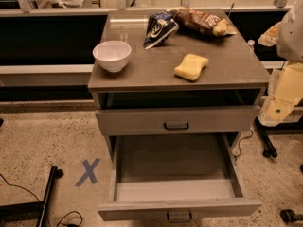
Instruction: Place sponge into middle drawer
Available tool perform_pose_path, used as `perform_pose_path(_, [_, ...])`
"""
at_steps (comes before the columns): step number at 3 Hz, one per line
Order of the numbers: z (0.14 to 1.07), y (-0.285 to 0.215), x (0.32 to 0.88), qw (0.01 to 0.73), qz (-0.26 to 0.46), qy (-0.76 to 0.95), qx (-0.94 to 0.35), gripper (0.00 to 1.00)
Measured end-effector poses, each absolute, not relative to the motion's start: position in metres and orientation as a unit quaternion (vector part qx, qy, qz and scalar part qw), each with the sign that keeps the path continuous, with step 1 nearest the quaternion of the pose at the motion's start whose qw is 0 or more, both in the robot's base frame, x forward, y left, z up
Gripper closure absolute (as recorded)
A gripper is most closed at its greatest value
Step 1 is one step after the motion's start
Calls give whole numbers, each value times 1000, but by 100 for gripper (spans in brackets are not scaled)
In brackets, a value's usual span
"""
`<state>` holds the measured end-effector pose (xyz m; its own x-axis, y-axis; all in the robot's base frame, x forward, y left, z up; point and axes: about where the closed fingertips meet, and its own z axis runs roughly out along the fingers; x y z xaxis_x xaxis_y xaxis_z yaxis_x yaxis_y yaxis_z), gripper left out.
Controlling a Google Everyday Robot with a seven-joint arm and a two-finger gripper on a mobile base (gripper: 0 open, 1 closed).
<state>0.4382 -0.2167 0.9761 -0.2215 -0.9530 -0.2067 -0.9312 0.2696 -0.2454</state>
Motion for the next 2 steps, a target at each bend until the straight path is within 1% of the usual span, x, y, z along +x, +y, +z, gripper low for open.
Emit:
perform_pose_path(1, [977,-217,439,164,-36,780,-603,0])
perform_pose_path(2, [967,-233,481,197,-35,786,-584,0])
